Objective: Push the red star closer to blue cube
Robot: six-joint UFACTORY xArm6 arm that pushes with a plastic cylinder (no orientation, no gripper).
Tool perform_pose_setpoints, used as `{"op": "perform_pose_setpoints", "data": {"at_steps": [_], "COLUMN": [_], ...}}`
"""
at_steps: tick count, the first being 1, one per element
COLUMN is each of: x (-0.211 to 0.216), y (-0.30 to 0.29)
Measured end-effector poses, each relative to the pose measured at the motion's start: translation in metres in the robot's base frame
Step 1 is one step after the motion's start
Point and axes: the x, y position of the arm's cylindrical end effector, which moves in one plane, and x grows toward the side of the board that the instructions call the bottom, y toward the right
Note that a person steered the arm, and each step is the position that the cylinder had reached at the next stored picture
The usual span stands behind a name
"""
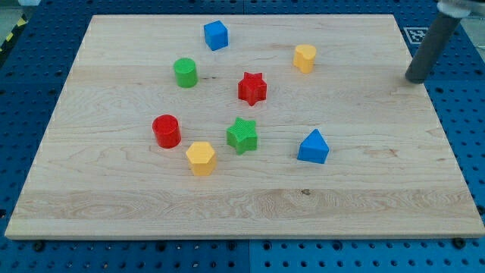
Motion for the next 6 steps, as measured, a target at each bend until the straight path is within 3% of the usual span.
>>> {"op": "perform_pose_setpoints", "data": {"at_steps": [3,4,6], "x": [0.008,0.062,0.075], "y": [-0.024,-0.065,-0.218]}}
